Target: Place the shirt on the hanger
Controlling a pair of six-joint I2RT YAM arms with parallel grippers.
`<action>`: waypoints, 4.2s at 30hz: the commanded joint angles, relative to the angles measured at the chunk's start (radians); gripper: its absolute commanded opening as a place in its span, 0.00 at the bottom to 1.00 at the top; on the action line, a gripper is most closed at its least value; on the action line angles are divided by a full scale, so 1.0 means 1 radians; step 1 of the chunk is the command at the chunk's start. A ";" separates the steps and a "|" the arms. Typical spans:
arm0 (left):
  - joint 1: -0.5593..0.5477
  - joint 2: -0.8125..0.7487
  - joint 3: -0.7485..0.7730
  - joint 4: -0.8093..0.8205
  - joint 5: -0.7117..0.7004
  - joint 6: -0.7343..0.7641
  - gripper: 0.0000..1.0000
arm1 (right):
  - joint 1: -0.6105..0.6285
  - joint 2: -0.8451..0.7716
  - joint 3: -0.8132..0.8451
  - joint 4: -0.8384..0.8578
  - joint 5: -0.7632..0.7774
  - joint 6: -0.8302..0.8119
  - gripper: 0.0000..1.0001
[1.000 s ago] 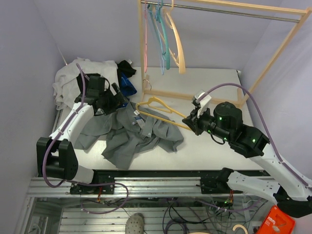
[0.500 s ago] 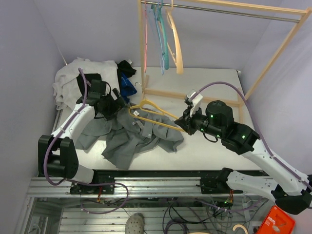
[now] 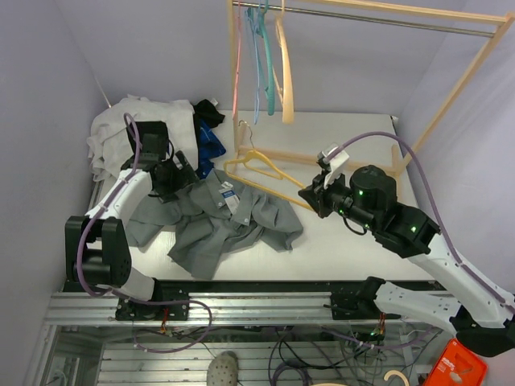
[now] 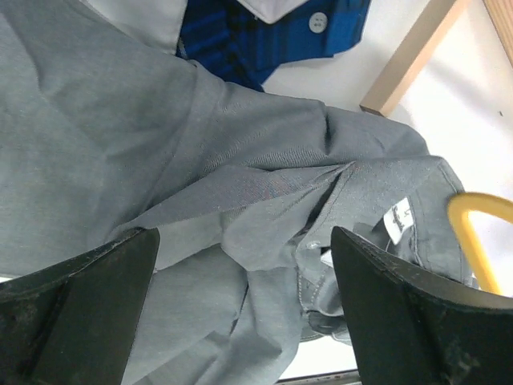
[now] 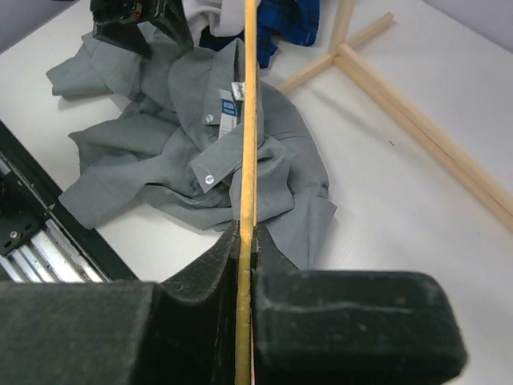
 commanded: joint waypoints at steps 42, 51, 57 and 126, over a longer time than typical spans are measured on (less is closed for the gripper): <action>-0.006 0.274 0.525 -0.441 0.582 1.700 0.96 | -0.003 -0.164 0.011 -0.001 0.077 0.024 0.00; -0.028 0.327 0.468 -0.414 0.726 1.844 0.99 | -0.003 -0.152 0.007 -0.055 -0.047 0.053 0.00; -0.022 0.451 0.562 -0.467 0.745 1.869 0.99 | -0.002 -0.169 0.010 -0.051 -0.045 0.059 0.00; -0.113 0.383 0.847 -0.914 0.733 1.990 0.25 | -0.002 -0.049 0.170 -0.086 -0.152 -0.343 0.00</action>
